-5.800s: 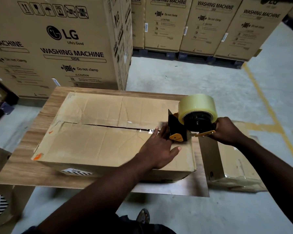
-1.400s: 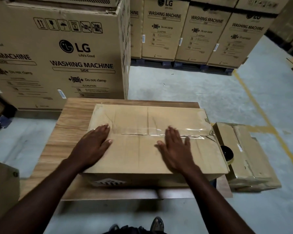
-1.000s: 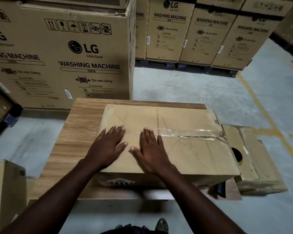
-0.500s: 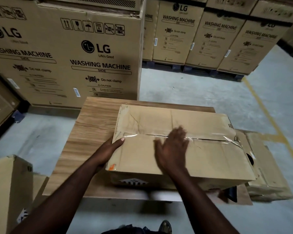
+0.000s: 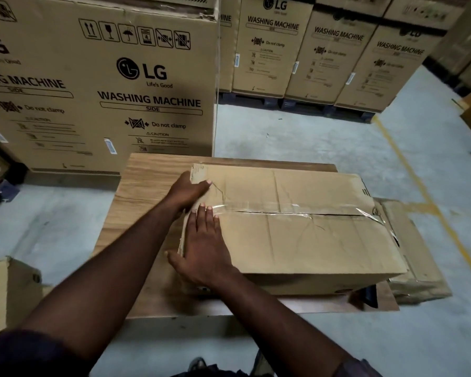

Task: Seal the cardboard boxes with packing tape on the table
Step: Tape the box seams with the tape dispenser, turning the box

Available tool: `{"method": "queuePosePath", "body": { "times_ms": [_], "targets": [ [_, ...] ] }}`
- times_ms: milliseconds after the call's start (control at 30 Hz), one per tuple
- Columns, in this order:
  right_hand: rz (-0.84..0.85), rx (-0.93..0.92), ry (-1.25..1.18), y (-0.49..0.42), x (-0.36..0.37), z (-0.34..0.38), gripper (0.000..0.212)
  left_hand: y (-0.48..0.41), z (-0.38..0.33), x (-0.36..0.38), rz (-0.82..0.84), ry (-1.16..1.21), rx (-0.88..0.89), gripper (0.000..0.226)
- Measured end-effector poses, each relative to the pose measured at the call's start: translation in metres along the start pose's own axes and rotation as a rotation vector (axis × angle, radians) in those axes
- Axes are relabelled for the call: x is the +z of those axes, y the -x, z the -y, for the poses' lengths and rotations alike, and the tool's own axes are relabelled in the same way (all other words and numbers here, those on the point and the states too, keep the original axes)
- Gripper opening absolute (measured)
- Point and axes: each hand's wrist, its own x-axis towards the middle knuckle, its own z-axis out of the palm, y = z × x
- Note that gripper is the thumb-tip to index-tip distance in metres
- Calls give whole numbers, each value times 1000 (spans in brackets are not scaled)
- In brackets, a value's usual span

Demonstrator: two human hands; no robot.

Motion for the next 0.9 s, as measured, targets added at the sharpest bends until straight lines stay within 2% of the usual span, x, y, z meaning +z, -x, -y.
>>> {"method": "queuePosePath", "body": {
  "times_ms": [67,100,233,400,633,833,900],
  "targets": [
    [1,6,12,2,-1,3,99,-19,-5,2,-88,-50,-28,53],
    [1,7,9,3,0,6,100,-23,-5,1,-97,-16,-35,57],
    [-13,1,11,13,11,18,104,-15,12,-5,-132,62,0,37],
    [-9,-41,20,28,29,49,103,10,32,-37,-161,76,28,37],
    [19,-106,6,28,36,72,96,26,46,-66,-225,99,46,24],
    [30,-110,-16,22,35,69,97,22,53,-64,-298,14,41,31],
    [31,-106,-59,18,34,66,98,28,55,-61,-259,-14,16,35]
  ]
}}
